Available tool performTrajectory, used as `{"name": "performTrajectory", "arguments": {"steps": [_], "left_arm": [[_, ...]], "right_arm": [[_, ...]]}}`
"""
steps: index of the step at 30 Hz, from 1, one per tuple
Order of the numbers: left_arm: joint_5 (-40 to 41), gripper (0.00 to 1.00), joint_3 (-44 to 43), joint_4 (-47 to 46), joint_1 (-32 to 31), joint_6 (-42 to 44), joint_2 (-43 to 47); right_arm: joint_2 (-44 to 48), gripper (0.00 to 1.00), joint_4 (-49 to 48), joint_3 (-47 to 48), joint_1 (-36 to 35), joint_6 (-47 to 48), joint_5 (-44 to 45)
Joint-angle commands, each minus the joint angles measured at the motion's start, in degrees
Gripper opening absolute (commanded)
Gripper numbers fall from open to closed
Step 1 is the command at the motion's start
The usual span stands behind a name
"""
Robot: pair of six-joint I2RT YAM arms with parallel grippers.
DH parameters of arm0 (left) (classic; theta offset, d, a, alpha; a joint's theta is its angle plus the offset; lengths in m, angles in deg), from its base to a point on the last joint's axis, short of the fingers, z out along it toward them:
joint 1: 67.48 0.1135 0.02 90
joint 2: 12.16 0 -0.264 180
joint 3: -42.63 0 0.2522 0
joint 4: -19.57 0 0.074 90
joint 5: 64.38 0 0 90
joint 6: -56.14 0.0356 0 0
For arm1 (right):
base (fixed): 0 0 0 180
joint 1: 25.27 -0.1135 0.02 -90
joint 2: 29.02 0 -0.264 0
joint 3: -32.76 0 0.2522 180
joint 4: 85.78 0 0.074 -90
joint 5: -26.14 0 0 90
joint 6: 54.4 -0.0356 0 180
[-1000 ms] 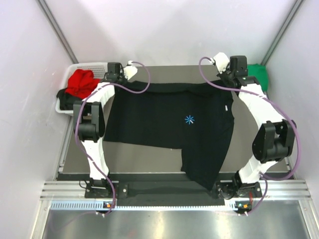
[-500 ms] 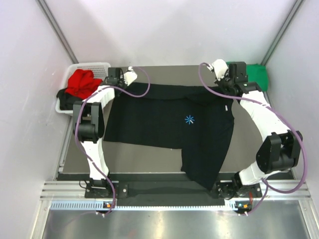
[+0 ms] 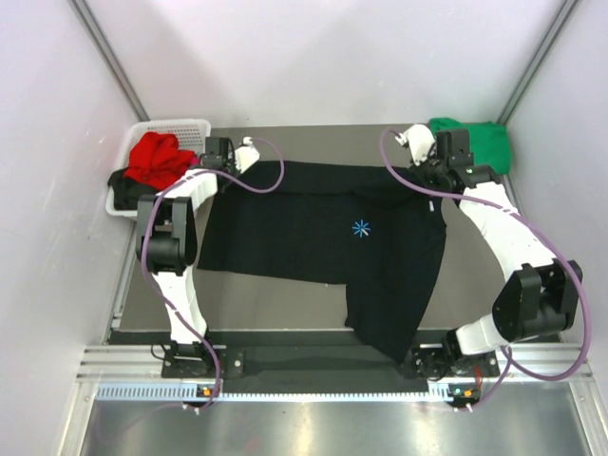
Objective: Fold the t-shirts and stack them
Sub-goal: Fold the tshirt
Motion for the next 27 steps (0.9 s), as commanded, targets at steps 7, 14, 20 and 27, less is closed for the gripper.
{"name": "performTrajectory", "arguments": {"steps": [7, 14, 20, 27], "left_arm": [[2.2, 0.00, 1.4, 1.0, 0.6, 0.2, 1.6], [5.2, 0.16, -0.8, -1.4, 0.8, -3.7, 3.8], [5.1, 0.24, -10.4, -0.3, 0.0, -9.2, 2.6], [6.7, 0.29, -10.3, -1.6, -1.9, -10.0, 1.8]], "right_arm": [[2.6, 0.00, -0.3, -2.4, -1.2, -2.3, -3.0], [-0.1, 0.00, -0.6, 0.8, -1.7, -2.7, -4.5], [-1.9, 0.00, -0.8, 1.6, -2.9, -2.8, -5.5], [-2.7, 0.00, -0.8, 2.5, -3.5, -3.0, -5.7]]}}
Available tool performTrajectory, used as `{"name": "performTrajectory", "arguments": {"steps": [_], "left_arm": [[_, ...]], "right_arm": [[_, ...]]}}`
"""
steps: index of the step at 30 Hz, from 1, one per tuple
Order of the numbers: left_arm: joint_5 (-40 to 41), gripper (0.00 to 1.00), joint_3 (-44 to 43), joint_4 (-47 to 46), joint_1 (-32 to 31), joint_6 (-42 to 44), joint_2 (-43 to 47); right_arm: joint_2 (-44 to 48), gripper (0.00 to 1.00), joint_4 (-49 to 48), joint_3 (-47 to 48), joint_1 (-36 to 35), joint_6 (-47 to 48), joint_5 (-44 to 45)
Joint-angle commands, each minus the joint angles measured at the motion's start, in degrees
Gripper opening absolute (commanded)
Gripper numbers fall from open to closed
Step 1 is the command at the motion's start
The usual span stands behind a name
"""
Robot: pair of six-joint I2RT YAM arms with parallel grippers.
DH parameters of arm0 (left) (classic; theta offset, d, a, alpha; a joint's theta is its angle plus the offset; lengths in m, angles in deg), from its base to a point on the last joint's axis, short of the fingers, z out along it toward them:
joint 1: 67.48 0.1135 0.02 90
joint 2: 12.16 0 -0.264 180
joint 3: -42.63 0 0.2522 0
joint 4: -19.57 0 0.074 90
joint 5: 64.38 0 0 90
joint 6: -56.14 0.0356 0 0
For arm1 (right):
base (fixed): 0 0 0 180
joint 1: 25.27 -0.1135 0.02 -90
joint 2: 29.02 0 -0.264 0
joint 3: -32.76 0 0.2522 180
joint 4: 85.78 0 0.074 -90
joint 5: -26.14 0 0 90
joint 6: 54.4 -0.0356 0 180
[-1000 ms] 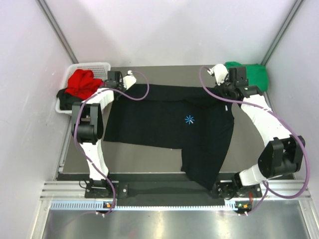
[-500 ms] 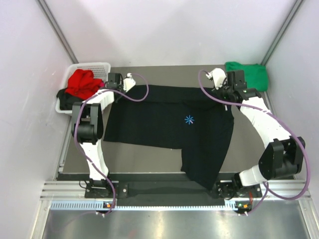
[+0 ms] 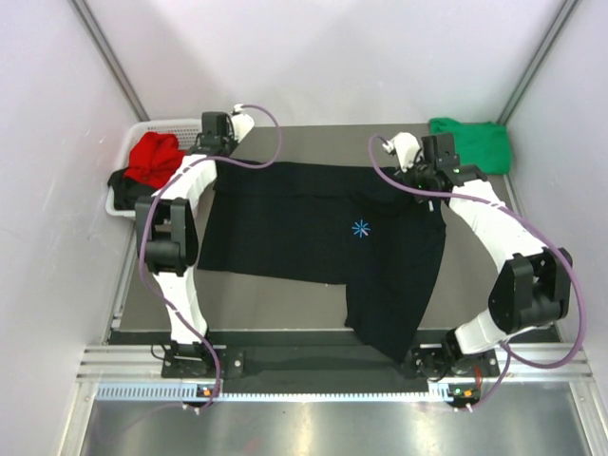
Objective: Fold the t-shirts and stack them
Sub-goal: Fold the tshirt
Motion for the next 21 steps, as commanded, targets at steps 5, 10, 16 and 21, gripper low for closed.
{"name": "performTrajectory", "arguments": {"steps": [5, 10, 16, 21], "left_arm": [[-3.2, 0.27, -0.4, 2.4, -1.2, -3.4, -0.5], [-2.7, 0.00, -1.2, 6.5, -1.7, -6.1, -5.9], [0.1, 0.00, 0.5, 4.6, -1.4, -7.9, -8.2], [1.5, 0.00, 0.5, 4.2, -1.2, -6.8, -10.2]], "right_arm": [[-0.4, 0.00, -2.5, 3.2, -0.9, -1.5, -0.7], [-4.1, 0.00, -4.2, 5.7, 0.2, -2.4, 0.7], [-12.3, 0.00, -5.5, 12.7, 3.8, -3.1, 0.2], [-21.1, 0.00, -6.3, 20.1, 6.6, -4.3, -0.5]]}}
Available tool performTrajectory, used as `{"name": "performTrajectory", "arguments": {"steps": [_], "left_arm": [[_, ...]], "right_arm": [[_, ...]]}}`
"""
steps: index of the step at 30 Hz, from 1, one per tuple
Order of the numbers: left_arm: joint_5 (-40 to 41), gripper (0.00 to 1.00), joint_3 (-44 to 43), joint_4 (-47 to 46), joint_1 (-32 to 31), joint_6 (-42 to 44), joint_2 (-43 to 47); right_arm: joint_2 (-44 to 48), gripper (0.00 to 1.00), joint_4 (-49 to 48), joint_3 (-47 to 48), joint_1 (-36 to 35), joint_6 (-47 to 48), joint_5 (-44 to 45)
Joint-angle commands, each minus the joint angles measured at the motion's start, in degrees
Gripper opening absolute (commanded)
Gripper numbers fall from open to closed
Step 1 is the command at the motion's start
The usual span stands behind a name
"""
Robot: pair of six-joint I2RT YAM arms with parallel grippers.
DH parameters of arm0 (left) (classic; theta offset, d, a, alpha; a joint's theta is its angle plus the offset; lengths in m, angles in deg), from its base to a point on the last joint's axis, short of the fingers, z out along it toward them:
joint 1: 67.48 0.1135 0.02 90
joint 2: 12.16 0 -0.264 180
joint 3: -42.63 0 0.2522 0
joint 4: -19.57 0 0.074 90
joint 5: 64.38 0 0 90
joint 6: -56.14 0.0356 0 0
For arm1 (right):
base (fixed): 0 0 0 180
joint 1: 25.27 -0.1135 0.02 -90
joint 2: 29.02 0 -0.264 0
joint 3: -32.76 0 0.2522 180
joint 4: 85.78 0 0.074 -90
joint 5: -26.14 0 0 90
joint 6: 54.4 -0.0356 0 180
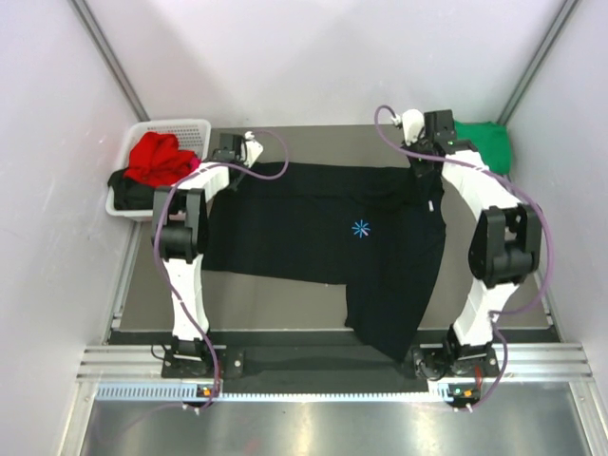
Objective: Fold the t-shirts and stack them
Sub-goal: Fold the tshirt
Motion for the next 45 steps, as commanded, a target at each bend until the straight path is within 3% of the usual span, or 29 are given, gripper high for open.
{"name": "performTrajectory", "arguments": {"steps": [1, 6, 8, 10, 16, 20, 21, 25, 34, 45], "left_arm": [[1.8, 0.00, -0.1, -1.5, 0.4, -0.3, -0.9], [2.3, 0.00, -0.6, -1.5, 0.5, 0.1, -2.5], [2.4, 0.00, -0.5, -1.6, 0.5, 0.1, -2.7], [2.3, 0.00, -0.4, -1.4, 0.5, 0.2, -2.5], [2.3, 0.00, 0.6, -1.8, 0.5, 0.1, -1.0], [2.5, 0.00, 1.6, -2.4, 0.5, 0.1, -0.6], [2.6, 0.00, 1.7, -2.6, 0.5, 0.3, -0.7], [2.4, 0.00, 1.4, -2.3, 0.5, -0.2, -1.1], [2.6, 0.00, 1.7, -2.3, 0.5, 0.3, -0.3], [3.1, 0.00, 2.4, -2.5, 0.4, 0.1, -0.1]], "right_arm": [[-4.6, 0.00, -2.6, 6.0, 1.7, -1.4, -0.6], [-10.3, 0.00, -3.1, 10.1, 1.6, -1.9, -0.5], [-10.5, 0.19, -2.6, 10.3, 1.2, -1.5, 0.7], [-8.2, 0.43, -3.7, 8.7, 0.8, -0.9, 2.8], [8.6, 0.53, -13.6, -6.2, -2.0, 6.5, 3.2], [10.8, 0.46, -2.2, -7.7, -3.5, 12.4, -13.4], [7.8, 0.45, 5.3, -6.7, -4.0, 13.2, -15.7], [-0.7, 0.43, 15.9, -1.9, -6.0, 12.6, -24.5], [-11.4, 0.34, 21.2, 6.2, -7.1, 16.1, -22.5], [-15.5, 0.35, 14.9, 8.4, -6.0, 14.0, -12.9]]}}
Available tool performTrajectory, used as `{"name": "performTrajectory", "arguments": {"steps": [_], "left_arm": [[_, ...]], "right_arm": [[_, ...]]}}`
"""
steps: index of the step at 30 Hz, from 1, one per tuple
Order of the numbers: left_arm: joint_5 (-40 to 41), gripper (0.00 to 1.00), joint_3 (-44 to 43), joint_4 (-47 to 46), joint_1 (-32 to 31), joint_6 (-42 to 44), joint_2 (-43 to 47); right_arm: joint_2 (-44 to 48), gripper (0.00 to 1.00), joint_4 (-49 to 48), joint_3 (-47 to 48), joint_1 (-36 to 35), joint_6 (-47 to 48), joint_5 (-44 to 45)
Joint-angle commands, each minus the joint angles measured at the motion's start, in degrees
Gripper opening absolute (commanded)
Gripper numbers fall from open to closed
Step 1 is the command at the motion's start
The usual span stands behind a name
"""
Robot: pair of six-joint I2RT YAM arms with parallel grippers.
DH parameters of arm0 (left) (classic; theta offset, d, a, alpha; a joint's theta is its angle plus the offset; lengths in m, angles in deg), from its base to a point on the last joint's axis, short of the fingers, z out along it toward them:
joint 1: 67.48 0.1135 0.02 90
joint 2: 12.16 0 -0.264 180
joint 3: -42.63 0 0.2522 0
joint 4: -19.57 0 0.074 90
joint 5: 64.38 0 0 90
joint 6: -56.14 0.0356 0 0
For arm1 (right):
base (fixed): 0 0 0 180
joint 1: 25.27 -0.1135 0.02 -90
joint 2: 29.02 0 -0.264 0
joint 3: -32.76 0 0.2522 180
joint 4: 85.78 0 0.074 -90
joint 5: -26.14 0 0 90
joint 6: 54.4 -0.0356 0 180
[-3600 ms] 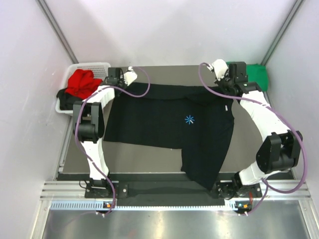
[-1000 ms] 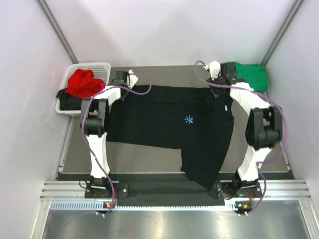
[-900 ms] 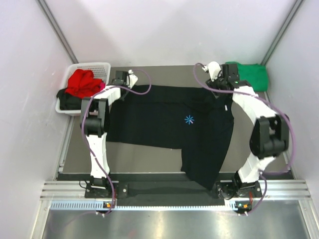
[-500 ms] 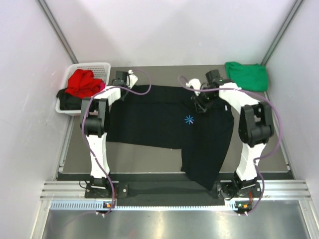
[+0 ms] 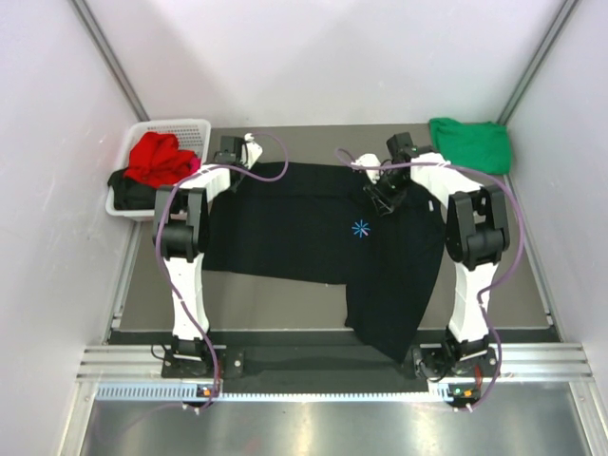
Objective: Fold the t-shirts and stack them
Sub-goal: Fold the tshirt
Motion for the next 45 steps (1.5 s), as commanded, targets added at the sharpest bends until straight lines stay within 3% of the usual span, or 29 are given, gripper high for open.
{"name": "performTrajectory", "arguments": {"steps": [1, 11, 16, 22, 28, 45], "left_arm": [[0.3, 0.00, 1.5, 0.2, 0.3, -0.1, 1.3], [0.1, 0.00, 0.7, 0.2, 0.3, 0.2, 0.9], [0.2, 0.00, 0.5, 0.2, 0.2, -0.2, 1.1], [0.3, 0.00, 0.7, 0.1, 0.2, 0.0, 1.8], [0.3, 0.00, 0.1, 0.2, 0.1, -0.2, 1.6], [0.9, 0.00, 0.5, 0.2, -0.1, 0.2, 1.6]], "right_arm": [[-2.0, 0.35, -3.8, 4.6, 0.7, -0.9, 3.9], [-3.4, 0.35, -11.8, 9.6, 1.0, -3.3, 13.6], [-0.8, 0.40, -16.1, 7.8, 0.9, -5.2, 16.0], [9.8, 0.42, -17.8, -0.3, 0.6, -3.3, 9.4], [11.6, 0.40, -12.0, -5.6, 0.1, -0.1, 4.2], [0.8, 0.43, -10.5, -0.1, 0.5, 1.1, 6.8]]}}
